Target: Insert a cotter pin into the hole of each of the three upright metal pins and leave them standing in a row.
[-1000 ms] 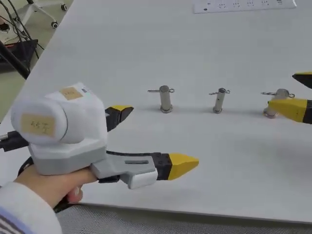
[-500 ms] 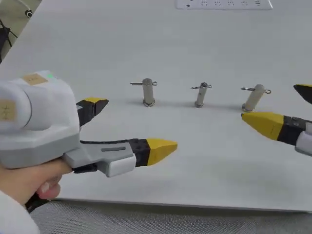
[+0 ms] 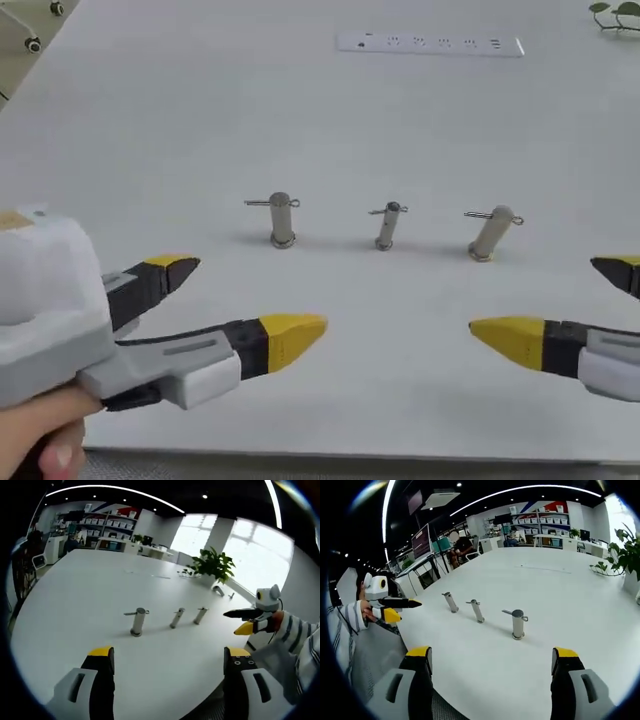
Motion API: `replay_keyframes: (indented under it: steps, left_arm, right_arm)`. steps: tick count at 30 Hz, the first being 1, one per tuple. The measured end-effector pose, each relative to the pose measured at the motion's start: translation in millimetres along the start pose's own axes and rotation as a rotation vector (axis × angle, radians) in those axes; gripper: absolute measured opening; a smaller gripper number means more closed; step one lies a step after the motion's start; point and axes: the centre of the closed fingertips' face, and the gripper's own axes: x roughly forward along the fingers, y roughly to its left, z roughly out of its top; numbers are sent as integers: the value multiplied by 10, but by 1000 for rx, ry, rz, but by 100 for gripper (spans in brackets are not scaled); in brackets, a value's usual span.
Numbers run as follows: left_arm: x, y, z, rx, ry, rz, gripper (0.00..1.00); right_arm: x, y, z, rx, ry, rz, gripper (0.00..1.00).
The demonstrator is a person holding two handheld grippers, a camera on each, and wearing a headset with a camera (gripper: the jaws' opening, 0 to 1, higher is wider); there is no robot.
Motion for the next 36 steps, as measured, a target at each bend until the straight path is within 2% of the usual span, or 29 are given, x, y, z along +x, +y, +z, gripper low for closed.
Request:
replay_keyframes:
  steps: [3, 5, 8, 12, 15, 16, 19, 23, 24, 25, 27, 30, 36]
  left_arm:
    - [-18, 62, -13, -10, 5, 27, 93]
    - [-30, 88, -55, -28, 26, 35, 95]
    - [-40, 89, -108, -92, 46, 28, 98]
    - [-54, 127, -169, -95, 83, 55, 99]
    - [-51, 147, -230, -121, 116, 67, 99]
    - [-52, 150, -249, -118, 128, 70, 99]
    - [-57, 175, -297, -58, 159, 86, 98]
    - [-66, 192, -243, -33, 131, 96, 99]
    - [-63, 209, -183, -24, 94, 106, 99]
    - [-63, 231, -155, -17, 75, 118, 98]
    - [-69, 233, -182, -1, 95, 116, 99]
    - [-62, 270, -167, -29, 83, 126, 99]
    - [-60, 312, -265, -35, 135, 138, 99]
  right_arm:
    - [1, -26, 40, 11, -8, -4, 98]
    - [4, -39, 54, 24, -6, -2, 98]
    - [10, -97, 32, 45, 15, -10, 98]
    - [2, -102, 28, 77, 22, 0, 98]
    - [12, -99, 19, 94, 34, 8, 98]
    - [19, -96, 10, 98, 39, 11, 98]
    - [48, -74, -36, 112, 67, 27, 98]
    - [72, -21, -106, 131, 90, 40, 98]
    - [76, -14, -128, 134, 97, 43, 98]
    - [84, 5, -155, 133, 107, 47, 98]
    - [96, 30, -179, 129, 120, 53, 98]
    - [133, 22, -192, 117, 139, 56, 98]
    - [157, 36, -109, 108, 131, 58, 98]
